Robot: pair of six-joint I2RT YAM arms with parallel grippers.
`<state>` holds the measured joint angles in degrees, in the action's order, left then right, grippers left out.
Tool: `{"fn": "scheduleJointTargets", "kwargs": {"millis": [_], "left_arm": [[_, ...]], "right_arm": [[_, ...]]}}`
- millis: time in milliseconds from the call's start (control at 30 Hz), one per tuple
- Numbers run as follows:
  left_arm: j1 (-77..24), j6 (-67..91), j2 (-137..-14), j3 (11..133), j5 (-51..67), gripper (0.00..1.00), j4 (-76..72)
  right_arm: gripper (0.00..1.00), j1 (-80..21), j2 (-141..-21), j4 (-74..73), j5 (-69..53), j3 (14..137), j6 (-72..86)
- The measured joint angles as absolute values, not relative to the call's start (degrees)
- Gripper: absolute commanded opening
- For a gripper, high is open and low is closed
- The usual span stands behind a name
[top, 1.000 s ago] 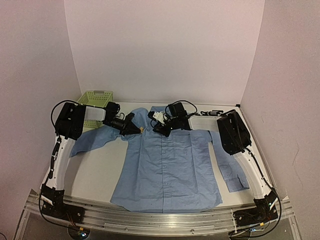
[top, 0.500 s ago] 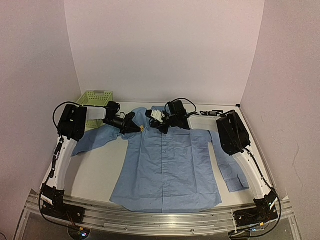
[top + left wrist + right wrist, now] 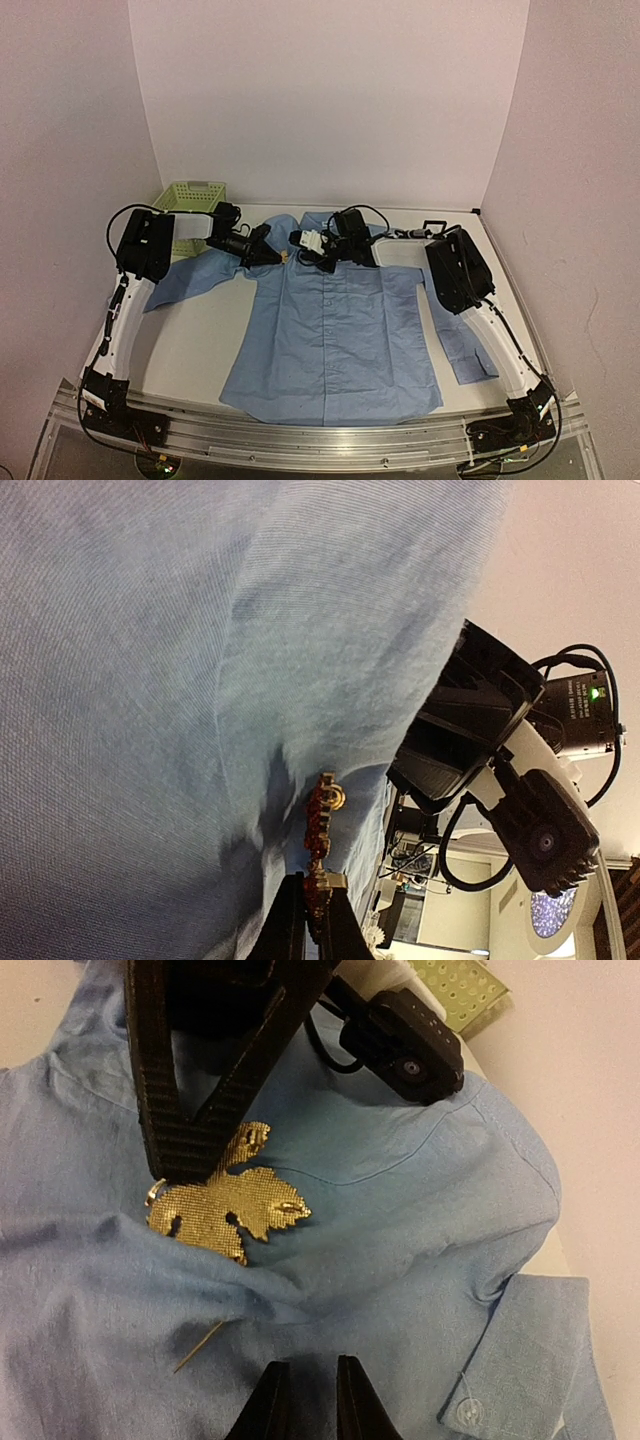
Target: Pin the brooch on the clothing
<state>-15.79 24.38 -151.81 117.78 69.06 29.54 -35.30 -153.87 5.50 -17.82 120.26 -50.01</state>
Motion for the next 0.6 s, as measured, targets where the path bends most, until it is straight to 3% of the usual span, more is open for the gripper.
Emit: {"fn": "scheduleJointTargets", "kwargs": {"millis": [600], "left_arm": [[-15.79,25.16,-151.81,117.67,69.08,0.00,28.91]], "right_arm": [[0.11,-36.30,-153.84,10.50,-21.21,117.82,-47.80]]}}
